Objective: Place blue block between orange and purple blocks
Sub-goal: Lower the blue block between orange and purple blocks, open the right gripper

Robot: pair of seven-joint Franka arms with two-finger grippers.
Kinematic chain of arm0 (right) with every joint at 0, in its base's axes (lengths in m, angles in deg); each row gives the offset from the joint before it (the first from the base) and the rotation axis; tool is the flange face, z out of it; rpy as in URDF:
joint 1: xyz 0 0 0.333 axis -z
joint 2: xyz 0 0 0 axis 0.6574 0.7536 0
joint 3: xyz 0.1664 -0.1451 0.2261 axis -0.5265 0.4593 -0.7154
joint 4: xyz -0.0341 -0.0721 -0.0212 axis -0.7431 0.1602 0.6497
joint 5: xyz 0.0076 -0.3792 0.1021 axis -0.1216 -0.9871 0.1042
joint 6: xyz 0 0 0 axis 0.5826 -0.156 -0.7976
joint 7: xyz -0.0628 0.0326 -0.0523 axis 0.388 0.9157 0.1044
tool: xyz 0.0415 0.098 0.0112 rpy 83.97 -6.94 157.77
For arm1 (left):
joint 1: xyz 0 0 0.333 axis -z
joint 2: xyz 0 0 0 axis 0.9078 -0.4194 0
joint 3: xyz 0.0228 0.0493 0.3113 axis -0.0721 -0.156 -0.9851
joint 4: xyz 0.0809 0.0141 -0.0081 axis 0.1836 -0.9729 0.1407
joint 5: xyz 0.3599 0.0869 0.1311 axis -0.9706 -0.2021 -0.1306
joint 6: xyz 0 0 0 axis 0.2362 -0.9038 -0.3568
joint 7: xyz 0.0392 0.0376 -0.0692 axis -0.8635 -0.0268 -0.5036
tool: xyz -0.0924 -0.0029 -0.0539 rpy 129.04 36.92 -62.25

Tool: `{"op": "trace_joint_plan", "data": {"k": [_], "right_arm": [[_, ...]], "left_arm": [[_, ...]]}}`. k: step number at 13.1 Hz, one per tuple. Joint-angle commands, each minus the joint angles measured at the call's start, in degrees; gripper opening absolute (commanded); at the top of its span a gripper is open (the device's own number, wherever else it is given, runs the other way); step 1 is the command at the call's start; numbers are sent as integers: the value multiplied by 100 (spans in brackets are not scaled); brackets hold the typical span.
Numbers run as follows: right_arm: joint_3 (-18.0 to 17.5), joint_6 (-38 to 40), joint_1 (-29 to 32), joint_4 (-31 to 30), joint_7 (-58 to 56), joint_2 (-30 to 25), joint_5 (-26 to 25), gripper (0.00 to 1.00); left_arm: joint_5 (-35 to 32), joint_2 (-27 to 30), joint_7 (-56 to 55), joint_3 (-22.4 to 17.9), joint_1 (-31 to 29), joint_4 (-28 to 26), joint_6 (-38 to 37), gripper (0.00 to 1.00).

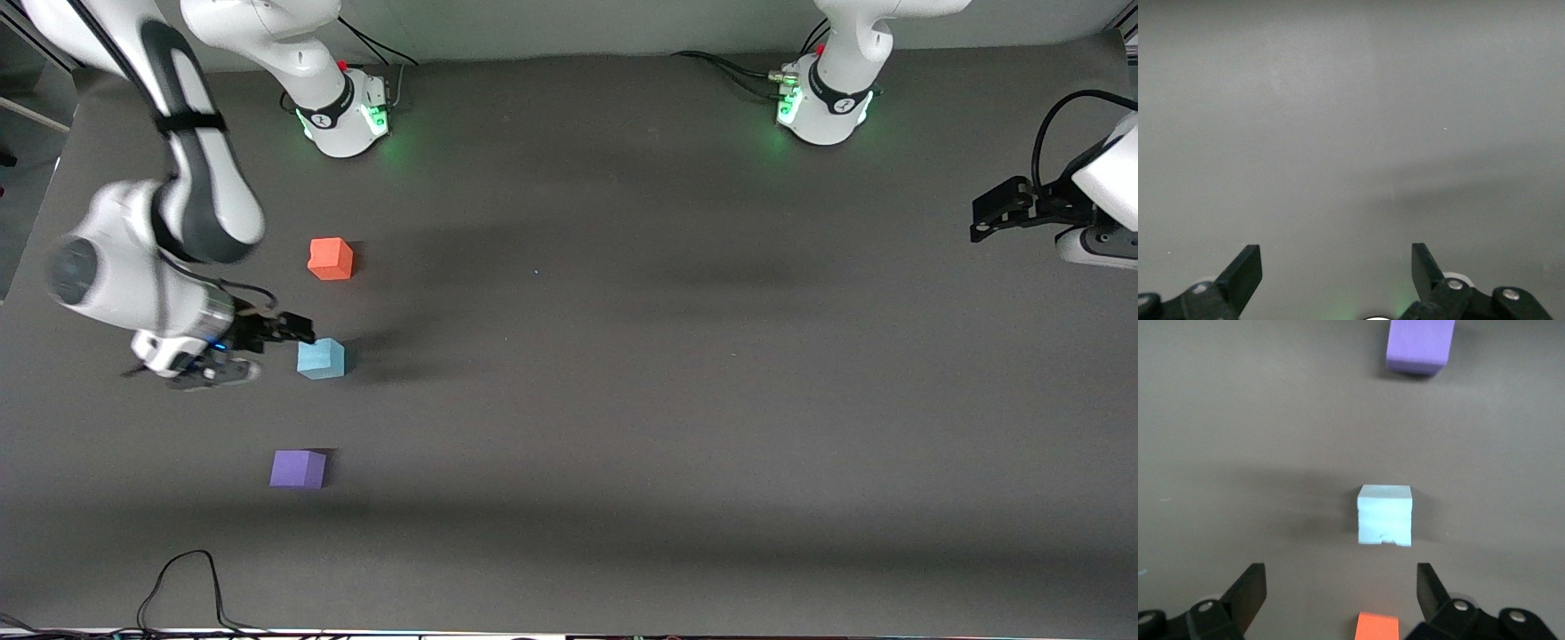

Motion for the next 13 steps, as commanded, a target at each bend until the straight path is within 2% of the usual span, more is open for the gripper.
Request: {"op": "trace_joint_plan", "data": {"k": [1,3,4,5,6,7,13], "right_arm": [[60,539,-56,144,-49,-591,-98,100],[-18,907,-118,301,12,-855,-711,100],[-106,1171,-31,441,38,-900,-827,100],[-463,1443,370,591,39,-918,-828,100],[-972,1698,827,740,56,-918,-837,100],[-1212,1901,1049,829,204,-927,-837,100],[-1197,2499,1024,1005,460,-1225,-846,100]], "left_arm": [[22,77,61,-38,47,10,-63,100],[31,85,61,-38,47,10,-63,100],[31,85,61,-38,47,10,-63,100],[31,85,61,-38,47,10,-63,100],[31,85,61,-38,47,10,-63,100],[31,85,61,-38,47,10,-63,100],[39,85,61,-38,47,10,-45,100]]}}
